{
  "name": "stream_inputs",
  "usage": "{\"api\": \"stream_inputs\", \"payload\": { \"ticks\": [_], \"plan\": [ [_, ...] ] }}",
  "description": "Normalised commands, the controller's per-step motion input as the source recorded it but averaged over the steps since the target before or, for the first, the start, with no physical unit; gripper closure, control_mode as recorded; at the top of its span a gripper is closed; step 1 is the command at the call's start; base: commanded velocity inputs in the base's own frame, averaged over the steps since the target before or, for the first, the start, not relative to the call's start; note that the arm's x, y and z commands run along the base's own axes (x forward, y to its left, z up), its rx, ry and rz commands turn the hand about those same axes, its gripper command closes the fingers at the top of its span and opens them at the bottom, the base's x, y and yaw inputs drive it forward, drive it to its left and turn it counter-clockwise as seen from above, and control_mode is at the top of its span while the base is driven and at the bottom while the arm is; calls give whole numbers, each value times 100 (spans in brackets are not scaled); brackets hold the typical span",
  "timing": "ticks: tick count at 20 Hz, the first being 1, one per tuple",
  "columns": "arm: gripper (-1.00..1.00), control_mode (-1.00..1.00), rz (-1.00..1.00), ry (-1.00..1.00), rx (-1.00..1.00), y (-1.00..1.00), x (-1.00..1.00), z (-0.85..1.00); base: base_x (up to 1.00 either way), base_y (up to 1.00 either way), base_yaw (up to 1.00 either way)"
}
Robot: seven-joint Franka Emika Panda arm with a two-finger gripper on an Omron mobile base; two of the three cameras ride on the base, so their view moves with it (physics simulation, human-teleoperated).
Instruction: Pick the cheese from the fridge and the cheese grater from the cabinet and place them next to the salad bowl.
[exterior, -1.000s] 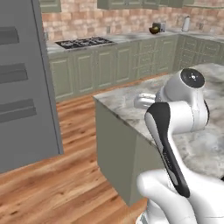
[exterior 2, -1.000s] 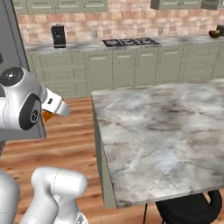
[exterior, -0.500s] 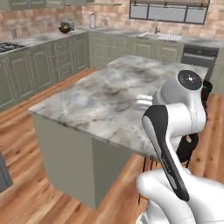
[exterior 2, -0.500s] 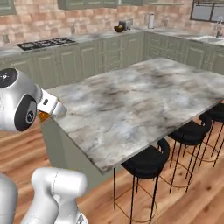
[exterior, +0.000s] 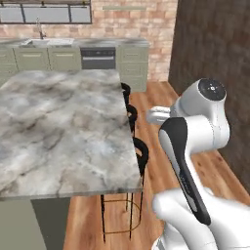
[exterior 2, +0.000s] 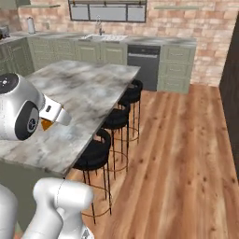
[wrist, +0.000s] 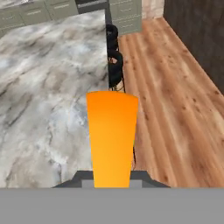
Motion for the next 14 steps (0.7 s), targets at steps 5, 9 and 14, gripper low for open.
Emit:
{"api": "stream_inputs", "payload": {
  "ticks": [5,9,14],
  "plan": [
    [100,100,0,0,0,0,0,0,17,-49,-42],
    [100,100,0,0,0,0,0,0,43,-54,-2],
    [100,100,0,0,0,0,0,0,58,-48,2]
  ]
}}
